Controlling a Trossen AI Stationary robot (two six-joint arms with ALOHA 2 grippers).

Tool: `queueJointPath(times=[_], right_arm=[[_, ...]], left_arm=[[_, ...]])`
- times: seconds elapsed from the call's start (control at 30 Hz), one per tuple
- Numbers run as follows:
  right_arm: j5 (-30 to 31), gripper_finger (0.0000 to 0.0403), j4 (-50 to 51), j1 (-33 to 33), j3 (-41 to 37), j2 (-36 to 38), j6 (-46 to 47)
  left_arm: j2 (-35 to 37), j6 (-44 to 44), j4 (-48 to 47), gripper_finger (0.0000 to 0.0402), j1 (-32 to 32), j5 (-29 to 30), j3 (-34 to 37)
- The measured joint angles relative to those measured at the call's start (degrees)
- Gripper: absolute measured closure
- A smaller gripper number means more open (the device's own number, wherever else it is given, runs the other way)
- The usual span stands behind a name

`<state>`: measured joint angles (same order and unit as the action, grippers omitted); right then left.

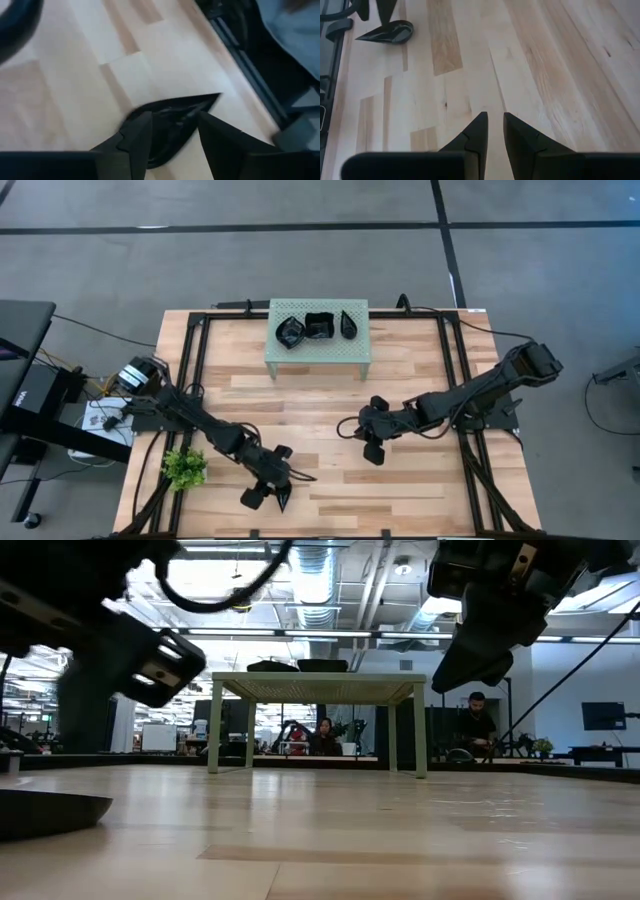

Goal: Pick & Place Mini shaped plates
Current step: Stack the drop-shaped plate on top of the other drop-shaped plate on the shelf

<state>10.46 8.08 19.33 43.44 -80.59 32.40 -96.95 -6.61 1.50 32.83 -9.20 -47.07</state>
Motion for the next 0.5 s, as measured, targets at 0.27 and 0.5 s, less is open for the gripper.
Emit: queueJointPath(times=[0.27,0.5], right_arm=[[-0.09,0.0347,-0.01,0.00,0.04,0.04,0.00],[-0.09,0.0347,-0.44,0.26,0.06,0.00,0.03]], left_arm=[[-1.53,-1.04,-0.17,0.0267,5.13,1.59,0.11],[-2.23,5.10,0.35,0.0279,6.09,10.78,0.22]])
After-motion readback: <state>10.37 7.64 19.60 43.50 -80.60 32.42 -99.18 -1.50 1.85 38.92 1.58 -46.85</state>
